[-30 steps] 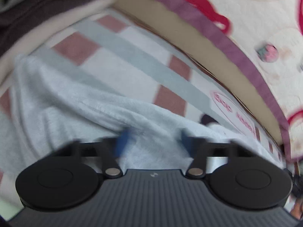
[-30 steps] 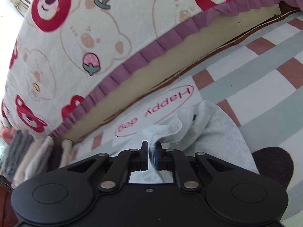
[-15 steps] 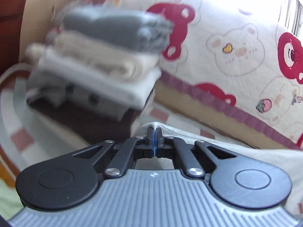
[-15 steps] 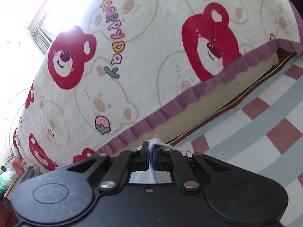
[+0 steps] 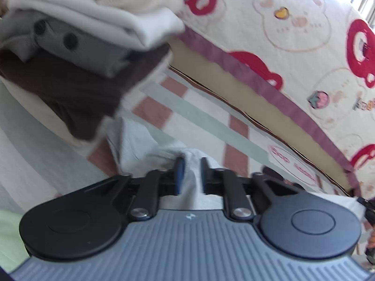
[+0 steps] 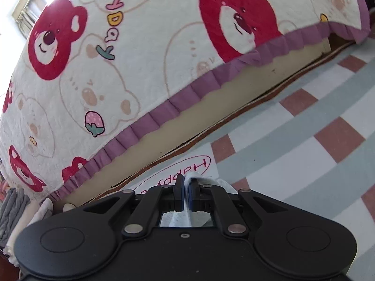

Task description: Fold clothes

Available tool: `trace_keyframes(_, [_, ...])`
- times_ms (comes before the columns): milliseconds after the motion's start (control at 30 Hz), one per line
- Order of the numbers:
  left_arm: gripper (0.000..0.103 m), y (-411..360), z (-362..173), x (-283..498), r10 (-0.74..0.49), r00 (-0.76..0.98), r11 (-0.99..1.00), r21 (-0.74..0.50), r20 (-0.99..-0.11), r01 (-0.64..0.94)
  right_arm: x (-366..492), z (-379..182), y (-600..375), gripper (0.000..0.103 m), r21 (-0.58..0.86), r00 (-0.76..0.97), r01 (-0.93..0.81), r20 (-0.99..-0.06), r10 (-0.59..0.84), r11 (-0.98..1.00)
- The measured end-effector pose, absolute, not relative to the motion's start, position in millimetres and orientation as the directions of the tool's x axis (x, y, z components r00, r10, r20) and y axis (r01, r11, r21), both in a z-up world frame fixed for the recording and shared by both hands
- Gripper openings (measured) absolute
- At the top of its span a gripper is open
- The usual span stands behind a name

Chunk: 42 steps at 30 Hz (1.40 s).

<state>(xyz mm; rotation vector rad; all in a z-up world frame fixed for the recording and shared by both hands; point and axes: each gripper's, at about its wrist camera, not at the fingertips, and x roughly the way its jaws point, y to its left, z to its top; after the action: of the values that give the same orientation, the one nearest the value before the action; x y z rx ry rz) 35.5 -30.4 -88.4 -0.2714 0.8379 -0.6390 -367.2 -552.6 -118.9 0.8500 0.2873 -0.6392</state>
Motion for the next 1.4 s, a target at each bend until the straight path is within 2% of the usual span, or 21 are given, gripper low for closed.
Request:
trace_keyframes(33, [0.041,-30,-90,30,-0.618,0.489,0.785,-0.459,-0.615,0.415,-367,-119,-552,0.007,0.604,0.777,0.629,-0.48,-0.406,0.49])
trace_keyframes(267, [0.049,-20,-113,10,-0.591,0.407,0.806,-0.497,-0.696,0.321,-361,-122,-552,0.007,0.6,0.778,0.628,-0.495,-0.387,0.496])
trace_keyframes(367, [0.053,-23,-122,5,-0.62,0.345,0.784,-0.54,-0.705,0.306,-361,-121,-550,0.007,0.599,0.78,0.626,-0.495,-0.383,0.499])
trace_keyframes(467, [0.054,-31,-124,9,-0.605,0.346,0.794,-0.512,-0.717,0.326,-360,-121,-548,0.007,0.6,0.782,0.623,-0.5,-0.373,0.502])
trace_keyframes(500, [0.053,-32,-125,11,-0.607,0.351,0.793,-0.513,-0.714,0.328,-359,-121,-548,0.008,0.596,0.781,0.624,-0.504,-0.37,0.505])
trace_keyframes(533, [0.041,-32,-125,11,-0.609,0.357,0.792,-0.511,-0.708,0.335,-358,-122,-547,0.008,0.592,0.78,0.625,-0.507,-0.367,0.509])
trace_keyframes(567, [0.008,-33,-124,11,-0.61,0.367,0.791,-0.506,-0.703,0.345,-357,-122,-547,0.008,0.588,0.779,0.626,-0.511,-0.364,0.512])
trace_keyframes(600, [0.007,-32,-121,10,-0.616,0.385,0.786,-0.501,-0.687,0.363,-356,-122,-547,0.008,0.584,0.777,0.627,-0.514,-0.364,0.515])
trace_keyframes(667, [0.006,-31,-108,6,-0.645,0.438,0.763,-0.491,-0.626,0.42,-355,-122,-546,0.008,0.574,0.771,0.635,-0.518,-0.372,0.517])
trace_keyframes(733, [0.006,-34,-84,-6,-0.691,0.495,0.719,-0.434,-0.526,0.543,-355,-123,-546,0.009,0.566,0.76,0.647,-0.527,-0.38,0.511])
trace_keyframes(800, [0.007,-40,-70,-7,-0.713,0.497,0.696,-0.415,-0.495,0.586,-354,-126,-548,0.01,0.562,0.748,0.662,-0.544,-0.381,0.496])
trace_keyframes(867, [0.007,-43,-69,2,-0.729,0.473,0.682,-0.467,-0.495,0.562,-353,-129,-550,0.01,0.566,0.741,0.669,-0.558,-0.373,0.483])
trace_keyframes(967, [0.007,-47,-84,12,-0.701,0.46,0.711,-0.489,-0.545,0.505,-354,-130,-551,0.01,0.577,0.73,0.681,-0.578,-0.363,0.451])
trace_keyframes(1033, [0.007,-50,-92,16,-0.678,0.449,0.732,-0.489,-0.581,0.474,-349,-127,-554,0.01,0.615,0.685,0.728,-0.634,-0.359,0.304])
trace_keyframes(1100, [0.007,-49,-94,22,-0.664,0.437,0.746,-0.496,-0.607,0.445,-320,-127,-561,0.01,0.675,0.703,0.71,-0.659,-0.268,0.202])
trace_keyframes(1200, [0.009,-48,-92,30,-0.641,0.429,0.766,-0.492,-0.637,0.413,-262,-121,-566,0.007,0.692,0.767,0.636,-0.617,-0.178,0.34])
trace_keyframes(1267, [0.008,-50,-84,32,-0.632,0.401,0.767,-0.464,-0.663,0.443,-245,-127,-565,0.007,0.668,0.776,0.616,-0.608,-0.171,0.418])
trace_keyframes(1400, [0.008,-52,-67,24,-0.606,0.397,0.771,-0.385,-0.689,0.508,-245,-164,-571,0.007,0.683,0.785,0.585,-0.613,-0.093,0.437])
